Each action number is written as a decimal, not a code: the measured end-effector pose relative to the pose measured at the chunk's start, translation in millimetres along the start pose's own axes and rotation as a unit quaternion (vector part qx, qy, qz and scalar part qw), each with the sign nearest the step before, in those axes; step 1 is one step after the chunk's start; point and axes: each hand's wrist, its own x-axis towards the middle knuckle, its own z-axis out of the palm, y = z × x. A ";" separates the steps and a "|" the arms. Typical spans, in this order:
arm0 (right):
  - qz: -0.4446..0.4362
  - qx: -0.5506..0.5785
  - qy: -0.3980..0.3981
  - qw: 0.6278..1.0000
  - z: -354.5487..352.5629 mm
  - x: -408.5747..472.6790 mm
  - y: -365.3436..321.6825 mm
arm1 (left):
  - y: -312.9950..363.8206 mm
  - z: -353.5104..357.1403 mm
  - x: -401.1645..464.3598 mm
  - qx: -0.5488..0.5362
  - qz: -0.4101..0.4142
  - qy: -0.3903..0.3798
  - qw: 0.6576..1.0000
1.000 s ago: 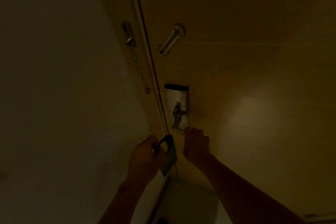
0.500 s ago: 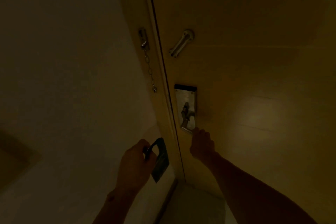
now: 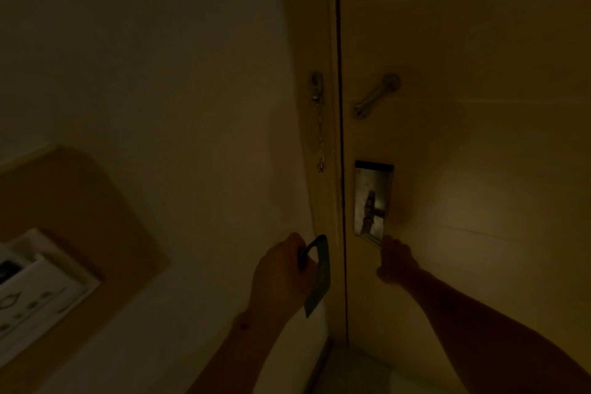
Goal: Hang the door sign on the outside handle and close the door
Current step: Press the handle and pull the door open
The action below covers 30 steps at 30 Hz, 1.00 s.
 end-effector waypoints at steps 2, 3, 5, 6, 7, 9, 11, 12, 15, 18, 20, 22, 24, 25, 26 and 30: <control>-0.006 0.023 -0.003 1.000 1.8 -1.5 1.0 | -0.4 -3.6 2.9 -0.001 -0.003 0.002 1.000; -0.009 0.036 -0.001 0.999 5.1 -1.3 1.9 | -1.9 -4.9 5.2 -0.003 -0.003 0.006 1.000; -0.013 0.056 0.011 0.998 13.8 -0.8 4.1 | -3.9 -7.8 10.3 -0.004 0.000 0.015 1.000; -0.015 0.062 0.016 0.998 17.8 -1.9 5.0 | -4.6 -8.4 12.4 0.000 0.001 0.021 1.000; -0.016 0.060 0.019 0.998 20.3 -3.9 5.1 | -4.8 -8.6 14.6 0.003 0.001 0.025 1.000; -0.017 0.069 0.025 0.997 26.8 -11.0 5.4 | -5.0 -6.7 15.0 -0.003 0.001 0.027 1.000; -0.013 0.079 0.037 0.996 33.1 -17.6 4.9 | -6.9 -2.4 12.8 -0.007 -0.003 0.024 1.000; -0.012 0.079 0.040 0.996 35.5 -22.0 4.4 | -7.9 -0.7 10.3 -0.008 -0.006 0.021 1.000; -0.016 0.077 0.043 0.996 41.8 -36.8 4.6 | -14.7 0.4 1.1 -0.022 0.002 0.018 1.000; -0.023 0.065 0.048 0.996 48.4 -56.2 4.3 | -22.3 -5.7 -7.5 -0.033 0.009 0.031 0.999; -0.015 0.064 0.051 0.997 54.4 -73.3 1.6 | -28.0 -12.7 -15.6 -0.039 0.005 0.039 0.998; -0.011 0.064 0.053 0.996 60.9 -93.2 0.2 | -35.4 -19.7 -27.3 -0.050 0.000 0.046 0.998; -0.015 0.059 0.060 0.996 68.9 -114.4 1.7 | -43.8 -26.8 -41.1 -0.061 -0.006 0.060 0.996; -0.017 0.057 0.065 0.996 73.6 -125.5 3.4 | -48.0 -29.3 -48.5 -0.067 -0.007 0.069 0.995; -0.017 0.057 0.071 0.996 78.5 -137.9 4.2 | -52.5 -31.7 -55.9 -0.078 -0.006 0.076 0.994; -0.021 0.054 0.117 0.991 99.3 -188.1 8.7 | -67.7 -36.7 -81.8 -0.121 -0.001 0.082 0.989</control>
